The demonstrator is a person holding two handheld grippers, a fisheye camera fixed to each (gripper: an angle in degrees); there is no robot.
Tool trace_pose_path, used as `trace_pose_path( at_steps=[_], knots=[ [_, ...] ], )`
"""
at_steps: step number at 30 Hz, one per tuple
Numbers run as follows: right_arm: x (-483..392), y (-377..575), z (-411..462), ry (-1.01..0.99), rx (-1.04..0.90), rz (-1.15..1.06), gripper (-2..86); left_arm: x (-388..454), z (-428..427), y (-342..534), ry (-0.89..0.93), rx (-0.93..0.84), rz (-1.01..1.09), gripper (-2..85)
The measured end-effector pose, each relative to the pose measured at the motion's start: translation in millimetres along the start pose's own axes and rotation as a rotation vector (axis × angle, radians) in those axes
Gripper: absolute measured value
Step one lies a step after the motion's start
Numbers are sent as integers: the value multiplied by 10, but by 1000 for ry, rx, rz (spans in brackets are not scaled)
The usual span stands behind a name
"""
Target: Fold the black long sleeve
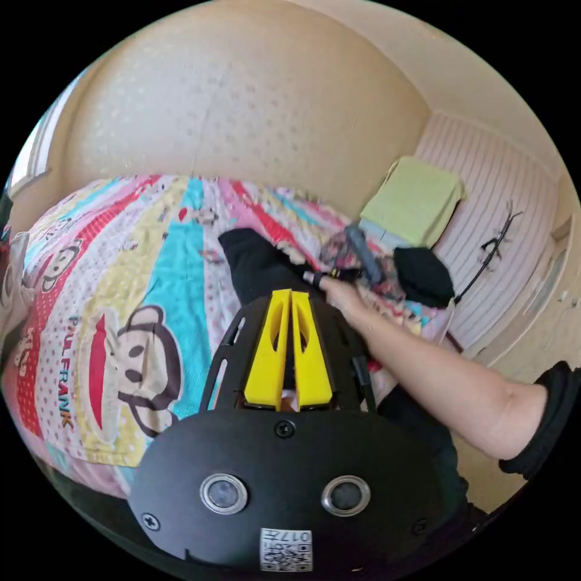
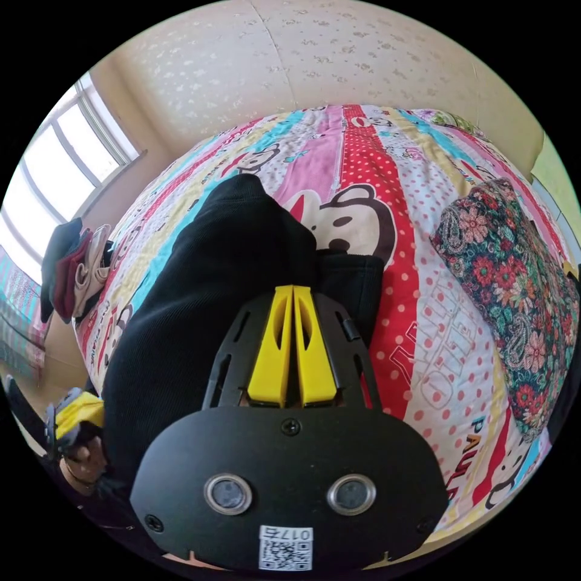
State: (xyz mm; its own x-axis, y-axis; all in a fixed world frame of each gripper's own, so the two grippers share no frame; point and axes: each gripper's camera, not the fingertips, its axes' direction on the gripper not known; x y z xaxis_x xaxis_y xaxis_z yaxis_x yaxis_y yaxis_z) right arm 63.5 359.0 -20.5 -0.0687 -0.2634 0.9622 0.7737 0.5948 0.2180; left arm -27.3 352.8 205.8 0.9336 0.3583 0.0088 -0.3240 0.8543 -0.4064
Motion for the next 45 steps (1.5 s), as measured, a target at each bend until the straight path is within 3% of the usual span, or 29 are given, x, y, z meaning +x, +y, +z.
trace_pose_path(
  at_steps=[1, 2, 9, 13, 14, 16, 17, 19, 23, 27, 29, 33, 41, 45],
  knots=[
    [21, 14, -7, -8, 2, 0, 2, -125, 36, 216, 30, 122, -36, -7],
    [33, 31, -22, -13, 5, -2, 2, -170, 63, 253, 40, 128, -57, -6],
    [-352, 268, -620, 122, 74, -159, 3, -650, 313, 252, 203, 15, -205, -5],
    [-525, 1166, -1474, -245, 342, -187, 2, -878, 458, 491, 290, 94, -297, -4],
    [-493, 1450, -1424, -286, 325, -164, 2, -888, 470, 520, 290, 104, -310, -4],
    [-427, 1809, -989, -124, 152, -150, 2, -904, 490, 525, 293, 104, -315, 0],
    [-298, 2176, -858, -137, 306, -175, 2, -904, 495, 492, 316, 81, -289, 2],
    [41, 2340, -851, -292, 395, -56, 2, -954, 442, 390, 407, 13, -223, 28],
    [324, 2209, -898, -402, 333, -71, 2, -1192, 151, 572, 407, 230, -319, 107],
    [485, 2229, -950, -449, 335, -55, 2, -1329, 415, 658, 423, 66, -362, 160],
    [582, 2244, -990, -480, 343, -42, 2, -1380, 483, 769, 395, 81, -383, 181],
    [704, 2228, -1063, -519, 333, -29, 2, -1423, 796, 900, 580, -14, -464, 187],
    [946, 2165, -1251, -633, 325, 4, 2, -1083, 1076, 706, 468, -127, -336, 184],
    [962, 2134, -1382, -656, 337, 1, 3, -1115, 1222, 660, 467, -131, -495, 179]
  ],
)
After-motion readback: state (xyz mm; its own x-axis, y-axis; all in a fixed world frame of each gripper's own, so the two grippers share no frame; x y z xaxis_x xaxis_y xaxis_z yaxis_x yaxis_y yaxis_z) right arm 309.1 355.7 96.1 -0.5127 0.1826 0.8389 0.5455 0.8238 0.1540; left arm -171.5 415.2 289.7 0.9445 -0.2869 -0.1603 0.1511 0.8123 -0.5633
